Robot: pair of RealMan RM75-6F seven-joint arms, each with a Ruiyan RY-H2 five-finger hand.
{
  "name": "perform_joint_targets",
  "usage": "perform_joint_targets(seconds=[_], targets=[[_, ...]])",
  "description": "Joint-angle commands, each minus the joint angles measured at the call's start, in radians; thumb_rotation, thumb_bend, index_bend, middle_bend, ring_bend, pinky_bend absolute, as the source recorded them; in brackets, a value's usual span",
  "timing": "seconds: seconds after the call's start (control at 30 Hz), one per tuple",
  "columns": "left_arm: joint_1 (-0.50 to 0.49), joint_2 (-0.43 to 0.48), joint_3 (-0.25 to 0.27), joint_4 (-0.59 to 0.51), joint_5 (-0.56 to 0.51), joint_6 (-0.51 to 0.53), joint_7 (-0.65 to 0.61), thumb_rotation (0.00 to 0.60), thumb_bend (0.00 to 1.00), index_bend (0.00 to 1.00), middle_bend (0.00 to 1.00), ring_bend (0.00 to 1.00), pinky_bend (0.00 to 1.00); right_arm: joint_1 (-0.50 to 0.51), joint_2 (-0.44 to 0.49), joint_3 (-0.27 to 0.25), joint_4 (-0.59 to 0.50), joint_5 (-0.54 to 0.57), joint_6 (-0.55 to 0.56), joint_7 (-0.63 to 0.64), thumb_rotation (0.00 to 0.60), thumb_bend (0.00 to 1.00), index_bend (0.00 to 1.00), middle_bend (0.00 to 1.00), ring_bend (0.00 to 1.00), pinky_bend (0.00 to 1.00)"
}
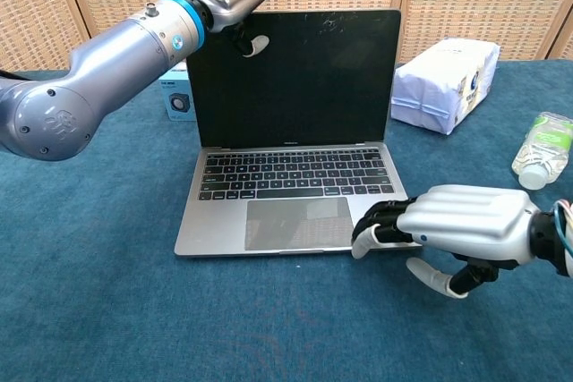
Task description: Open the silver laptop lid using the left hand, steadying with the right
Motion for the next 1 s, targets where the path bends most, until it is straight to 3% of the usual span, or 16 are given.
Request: perform_joint_targets(seconds=[0.03,0.2,0.4,0.63,0.83,1.0], targets=[[0.000,-0.003,0.002,0.005,-0.001,0.003,-0.005,0.600,0.44,0.00,0.00,0.00,0.00,0.000,0.002,0.000,0.000,0.000,0.002,0.000,0.600,0.78,0.19,0.13,0.04,0.19],[0.009,0.019,0.010,-0.033,0.012,0.014,-0.040,0.600,0.42,0.00,0.00,0.00,0.00,-0.003,0.004,-0.001,-0.005,-0.001,0.011,0.001,0.600,0.78,0.19,0.13,0.04,0.19],[0.034,0.110,0.047,-0.154,0.080,0.031,-0.124,0.600,0.33,0.00,0.00,0.00,0.00,-0.007,0.008,-0.005,-0.011,-0.004,0.017,-0.004,0.600,0.78,0.19,0.13,0.04,0.19],[0.088,0.290,0.072,-0.378,0.171,0.102,-0.214,0.600,0.27,0.00,0.00,0.00,0.00,-0.018,0.046,0.008,-0.072,-0.017,0.070,-0.004,0.600,0.78,0.19,0.13,0.04,0.19],[0.159,0.465,0.050,-0.604,0.205,0.195,-0.275,0.600,0.20,0.00,0.00,0.00,0.00,-0.047,0.164,0.039,-0.171,-0.046,0.183,0.026,0.600,0.78,0.19,0.13,0.04,0.19],[0.242,0.605,0.048,-0.735,0.192,0.246,-0.298,0.600,0.16,0.00,0.00,0.00,0.00,-0.099,0.239,0.061,-0.164,-0.068,0.310,0.068,0.600,0.78,0.19,0.13,0.04,0.19]])
